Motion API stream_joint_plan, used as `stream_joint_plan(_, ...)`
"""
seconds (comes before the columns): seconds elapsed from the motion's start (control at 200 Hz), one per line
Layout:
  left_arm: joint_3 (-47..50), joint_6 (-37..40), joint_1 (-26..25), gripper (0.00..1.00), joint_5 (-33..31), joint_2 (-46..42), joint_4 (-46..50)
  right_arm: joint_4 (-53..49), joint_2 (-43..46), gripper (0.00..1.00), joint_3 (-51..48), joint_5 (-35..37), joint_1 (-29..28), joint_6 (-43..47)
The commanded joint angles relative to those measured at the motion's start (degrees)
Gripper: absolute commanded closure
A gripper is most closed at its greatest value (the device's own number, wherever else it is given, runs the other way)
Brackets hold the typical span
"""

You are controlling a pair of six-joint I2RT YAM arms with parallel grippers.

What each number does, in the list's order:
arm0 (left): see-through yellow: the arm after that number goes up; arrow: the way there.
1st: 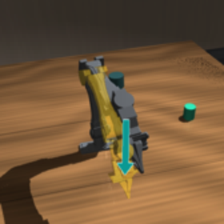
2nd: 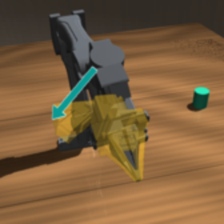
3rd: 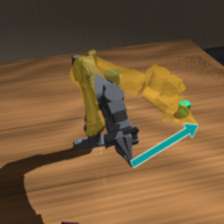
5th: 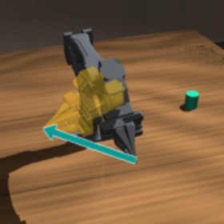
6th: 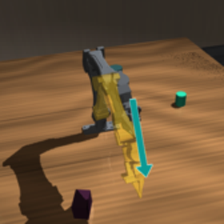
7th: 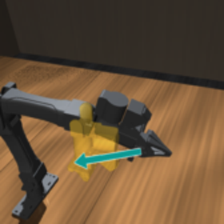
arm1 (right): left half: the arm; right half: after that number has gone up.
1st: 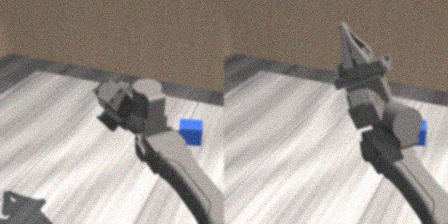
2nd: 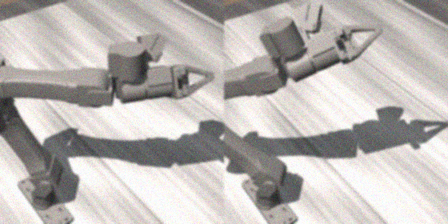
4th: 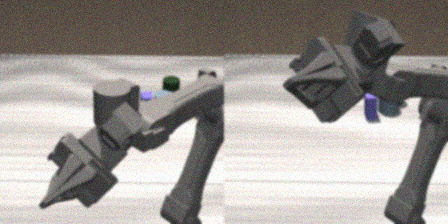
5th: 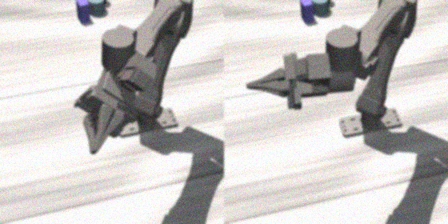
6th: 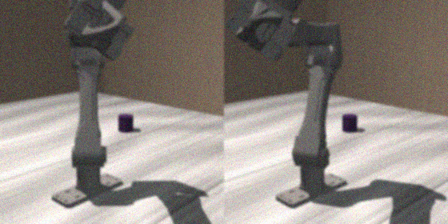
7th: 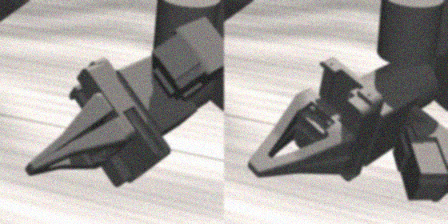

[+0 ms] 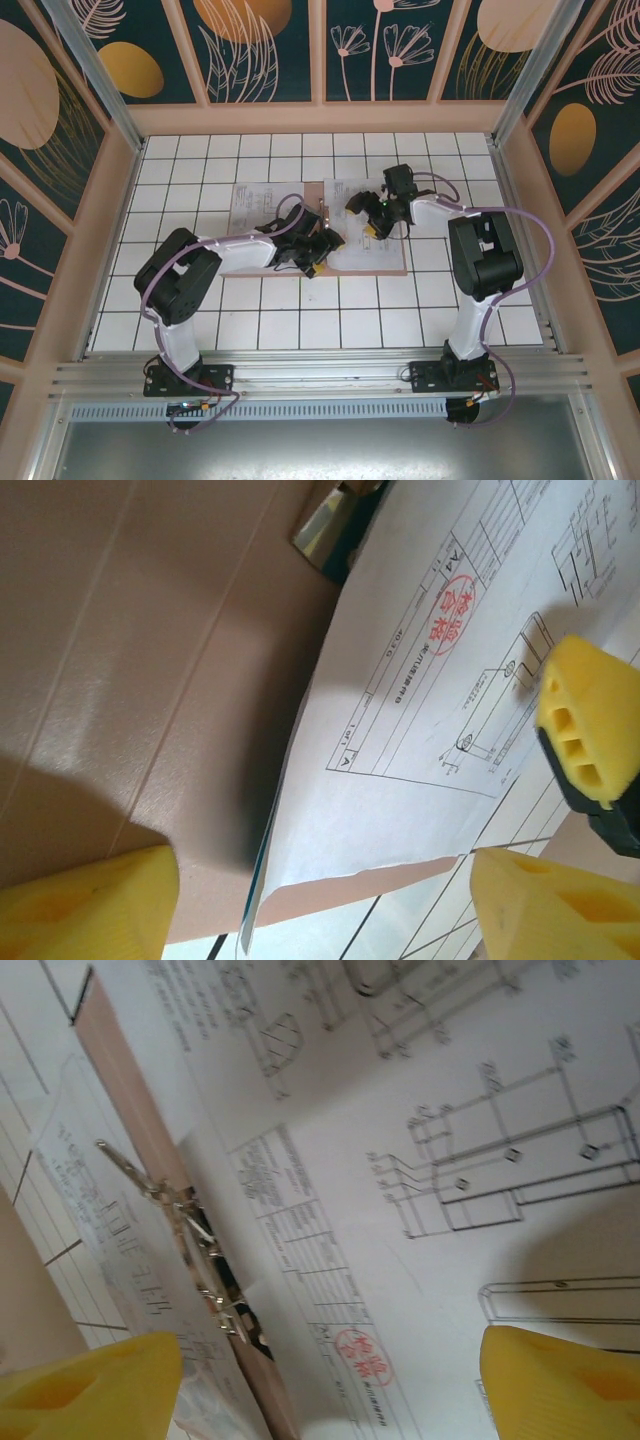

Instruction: Put the files into the folder

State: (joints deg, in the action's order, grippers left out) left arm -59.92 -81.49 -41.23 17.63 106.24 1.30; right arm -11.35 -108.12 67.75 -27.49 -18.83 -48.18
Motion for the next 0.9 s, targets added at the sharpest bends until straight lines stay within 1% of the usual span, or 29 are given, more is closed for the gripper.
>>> stream_joint_plan(0.0,-1.25,0.55,0.19,0.2,-0.49,-2.96,4.19,-2.5,2.51,0.21,2.74,-0.33,-0.44,2.29)
stream_joint_plan(0.12,-1.16,1.3,0.22,0.21,-1.7,-5.17,7.27,-3.42,2.03,0.21,5.09,-0.2,-0.86,3.75)
stream_joint_plan(0.2,-1.22,2.74,0.82,0.25,-3.39,-6.94,9.69,-3.18,1.07,0.22,7.0,-0.74,-1.23,5.06)
stream_joint_plan(0.26,-0.41,3.55,2.19,0.31,-3.65,-7.71,10.35,-2.3,0.0,0.25,8.59,-1.74,-1.59,5.87)
stream_joint_plan(0.33,0.84,4.72,4.48,0.41,-3.77,-9.91,10.58,-1.02,-1.72,0.31,10.71,-3.1,-1.97,6.82)
stream_joint_plan(0.4,1.63,6.59,7.15,0.52,-3.44,-10.43,11.12,-1.16,-4.12,0.34,14.03,-3.89,-2.39,7.96)
stream_joint_plan(0.515,1.75,10.63,11.27,0.6,-3.01,-9.65,12.33,-3.13,-8.53,0.35,20.15,-3.68,-3.35,10.75)
stream_joint_plan(0.67,1.21,14.95,15.76,0.62,-2.98,-8.4,13.67,-5.4,-13.83,0.35,27.23,-3.1,-4.67,13.98)
stream_joint_plan(0.721,1.34,15.92,16.84,0.63,-3.37,-6.5,13.98,-5.84,-15.43,0.35,29.03,-3.1,-4.97,14.73)
stream_joint_plan(0.896,2.0,18.52,18.25,0.65,-3.96,-4.24,14.51,-7.93,-20.51,0.35,35.31,-2.66,-5.43,15.44)
